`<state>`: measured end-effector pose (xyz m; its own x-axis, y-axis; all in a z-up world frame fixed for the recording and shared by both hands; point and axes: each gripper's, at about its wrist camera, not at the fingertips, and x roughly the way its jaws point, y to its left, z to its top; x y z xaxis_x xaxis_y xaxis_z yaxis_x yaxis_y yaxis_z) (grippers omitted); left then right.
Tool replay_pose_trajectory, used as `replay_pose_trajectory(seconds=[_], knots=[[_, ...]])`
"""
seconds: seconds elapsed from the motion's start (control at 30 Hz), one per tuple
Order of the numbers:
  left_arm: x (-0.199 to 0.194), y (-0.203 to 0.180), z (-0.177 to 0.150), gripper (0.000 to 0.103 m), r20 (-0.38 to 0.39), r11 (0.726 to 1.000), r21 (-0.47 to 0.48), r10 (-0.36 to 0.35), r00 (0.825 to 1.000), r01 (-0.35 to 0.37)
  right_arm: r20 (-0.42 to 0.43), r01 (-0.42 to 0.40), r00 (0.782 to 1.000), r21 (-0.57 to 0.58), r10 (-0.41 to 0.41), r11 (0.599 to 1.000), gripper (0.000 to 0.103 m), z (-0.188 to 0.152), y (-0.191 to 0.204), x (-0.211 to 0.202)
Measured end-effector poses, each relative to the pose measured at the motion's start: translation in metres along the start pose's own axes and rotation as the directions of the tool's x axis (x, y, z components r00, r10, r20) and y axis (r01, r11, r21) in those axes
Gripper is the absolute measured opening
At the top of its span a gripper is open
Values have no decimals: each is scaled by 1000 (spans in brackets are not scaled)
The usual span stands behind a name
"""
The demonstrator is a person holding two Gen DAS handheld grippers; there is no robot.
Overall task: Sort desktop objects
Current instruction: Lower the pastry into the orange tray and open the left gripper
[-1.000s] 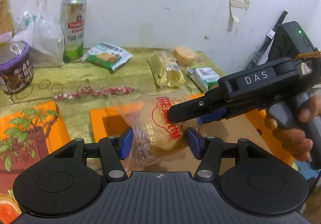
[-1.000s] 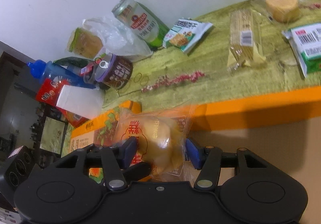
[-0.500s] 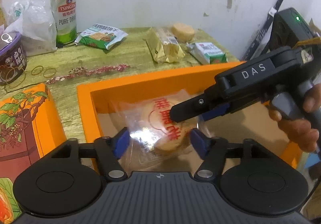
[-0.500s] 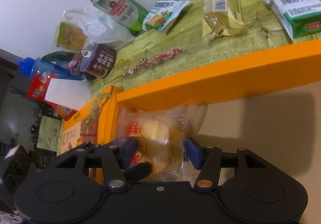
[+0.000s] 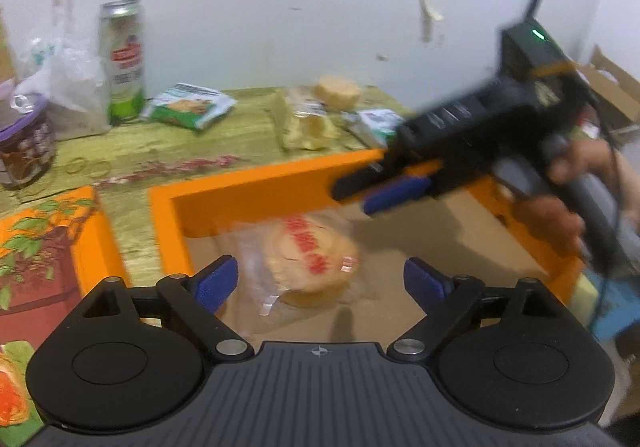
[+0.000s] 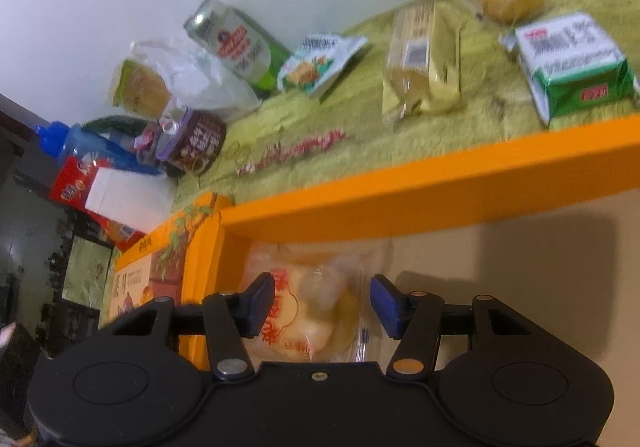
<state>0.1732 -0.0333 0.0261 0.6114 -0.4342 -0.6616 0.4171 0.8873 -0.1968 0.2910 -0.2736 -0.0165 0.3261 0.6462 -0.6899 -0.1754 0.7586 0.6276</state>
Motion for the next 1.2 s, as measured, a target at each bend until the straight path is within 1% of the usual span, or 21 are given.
replay_pose_trajectory(seconds=[0.1, 0.23, 0.37, 0.47, 0.5, 0.6, 0.77, 0.97, 1.1, 1.2], knots=[[7, -10, 0, 91, -34, 998, 40, -42, 999, 43, 7, -6, 1000, -25, 7, 1000, 53, 7, 5, 3], [19, -16, -5, 91, -86, 996, 41, -74, 993, 78, -5, -12, 1000, -69, 12, 998, 53, 13, 14, 15], [30, -12, -11, 91, -129, 997, 27, -69, 989, 73, -16, -4, 1000, -117, 2, 993, 53, 18, 21, 27], [31, -9, -11, 91, -131, 998, 22, -64, 989, 67, -27, 2, 1000, -136, -6, 991, 53, 20, 22, 34], [31, -8, -11, 91, -132, 998, 18, -62, 989, 65, -36, 1, 999, -138, -6, 990, 57, 21, 21, 37], [31, -6, -11, 91, -133, 998, 12, -58, 989, 60, -56, 0, 998, -141, -8, 990, 58, 19, 19, 41], [31, -4, -10, 92, -133, 999, 14, -32, 991, 34, -94, -45, 995, -88, 36, 995, 59, 11, 9, 37], [34, -2, -6, 92, -121, 1000, 14, -1, 993, 3, -141, -95, 985, 17, 96, 995, 59, -7, -8, 26], [37, -3, -2, 93, -100, 1000, 13, 15, 995, -14, -182, -145, 970, 103, 162, 984, 59, -22, -17, 23], [35, -2, -1, 93, -79, 999, 23, 26, 997, -24, -214, -192, 950, 178, 228, 965, 59, -32, -21, 24]])
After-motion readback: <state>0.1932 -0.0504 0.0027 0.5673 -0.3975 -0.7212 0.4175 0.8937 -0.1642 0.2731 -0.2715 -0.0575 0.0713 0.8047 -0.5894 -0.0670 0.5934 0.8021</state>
